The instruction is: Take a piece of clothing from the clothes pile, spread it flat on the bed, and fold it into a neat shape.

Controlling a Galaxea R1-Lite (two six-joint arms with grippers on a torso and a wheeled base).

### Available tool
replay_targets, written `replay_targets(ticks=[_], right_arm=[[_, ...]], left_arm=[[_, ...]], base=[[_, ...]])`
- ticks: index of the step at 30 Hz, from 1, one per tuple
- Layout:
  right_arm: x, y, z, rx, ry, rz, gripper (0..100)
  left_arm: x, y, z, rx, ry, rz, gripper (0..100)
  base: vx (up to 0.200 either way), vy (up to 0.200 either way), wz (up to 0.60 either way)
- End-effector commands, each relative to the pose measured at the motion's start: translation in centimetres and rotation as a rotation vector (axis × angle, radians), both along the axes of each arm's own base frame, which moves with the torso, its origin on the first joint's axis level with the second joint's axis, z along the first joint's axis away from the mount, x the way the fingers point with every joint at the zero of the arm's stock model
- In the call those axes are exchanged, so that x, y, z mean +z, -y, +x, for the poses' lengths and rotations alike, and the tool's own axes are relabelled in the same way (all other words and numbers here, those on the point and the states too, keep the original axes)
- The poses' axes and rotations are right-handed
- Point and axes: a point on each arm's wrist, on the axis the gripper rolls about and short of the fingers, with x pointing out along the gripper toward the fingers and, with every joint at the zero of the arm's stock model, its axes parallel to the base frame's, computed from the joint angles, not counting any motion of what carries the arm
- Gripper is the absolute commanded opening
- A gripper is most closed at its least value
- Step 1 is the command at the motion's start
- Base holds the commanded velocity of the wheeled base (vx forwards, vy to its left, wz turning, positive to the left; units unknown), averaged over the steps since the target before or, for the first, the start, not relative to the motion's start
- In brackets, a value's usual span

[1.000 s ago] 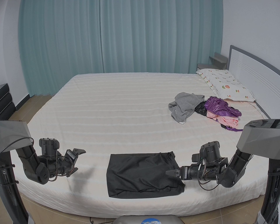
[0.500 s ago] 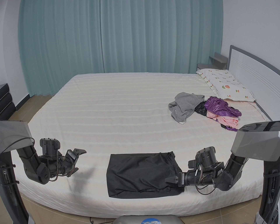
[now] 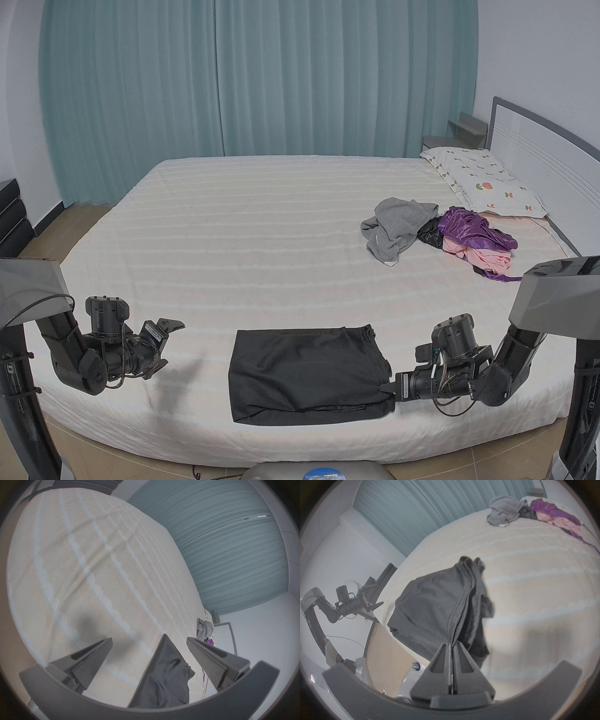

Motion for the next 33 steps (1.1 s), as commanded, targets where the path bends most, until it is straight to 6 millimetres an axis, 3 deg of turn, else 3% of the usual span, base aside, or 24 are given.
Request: replay_targets(ticks=[1,11,12,17,22,27,33], right_arm=[[1.0,0.7,-0.2,-0.006,0.018,0.009,0],[-0.2,1.0,-1.0,0.034,-0.006,-0.041,0],[-0.4,1.1,-1.0,0.041,-0.003,-0.049,100],[0.2,1.2,-0.1,0.038,0.047,-0.041,100],[1.1,1.0,2.2,-0.025,0.089,0.021,100],[1.4,-0.2,6.6,-0.137,0.105,0.144,100],[-0.1,-2.4,10.3,-0.186,0.109,0.220,100]], left_arm=[[-0.1,0.0,0.0,0.002,-0.003,0.001,100],[0.0,0.0,0.0,0.003,0.000,-0.004,100],[0.0,0.0,0.0,0.003,-0.002,-0.004,100],[0.0,0.0,0.1,0.005,0.001,-0.004,100],[0.0,0.0,0.1,0.007,0.000,-0.007,100],[-0.2,0.0,0.0,0.028,-0.007,0.018,100],[-0.5,0.4,0.1,0.028,0.008,0.026,100]], base=[[0.000,0.000,0.00],[0.000,0.000,0.00],[0.000,0.000,0.00],[0.000,0.000,0.00],[0.000,0.000,0.00],[0.000,0.000,0.00],[0.000,0.000,0.00]])
